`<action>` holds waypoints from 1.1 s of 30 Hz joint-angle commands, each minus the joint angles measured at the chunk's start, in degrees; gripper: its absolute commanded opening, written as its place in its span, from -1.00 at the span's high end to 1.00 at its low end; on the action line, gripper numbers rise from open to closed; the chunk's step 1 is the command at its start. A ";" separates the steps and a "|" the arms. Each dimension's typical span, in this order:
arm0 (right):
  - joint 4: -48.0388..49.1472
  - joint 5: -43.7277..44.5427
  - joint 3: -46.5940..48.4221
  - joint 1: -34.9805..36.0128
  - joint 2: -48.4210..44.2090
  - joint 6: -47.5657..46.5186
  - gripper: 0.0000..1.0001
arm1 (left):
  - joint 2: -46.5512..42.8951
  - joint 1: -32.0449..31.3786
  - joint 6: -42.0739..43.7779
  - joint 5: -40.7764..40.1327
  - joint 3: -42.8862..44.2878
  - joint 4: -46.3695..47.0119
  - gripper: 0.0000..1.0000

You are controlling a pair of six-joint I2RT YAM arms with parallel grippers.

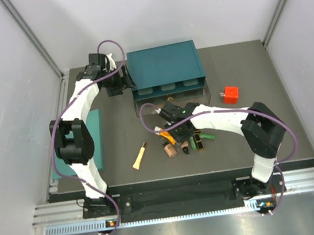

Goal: Organize the makeup

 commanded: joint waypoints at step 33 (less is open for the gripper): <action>-3.46 -1.91 2.13 3.89 -12.03 -8.25 0.95 | -1.70 -0.14 0.72 0.23 -0.46 -0.31 -0.73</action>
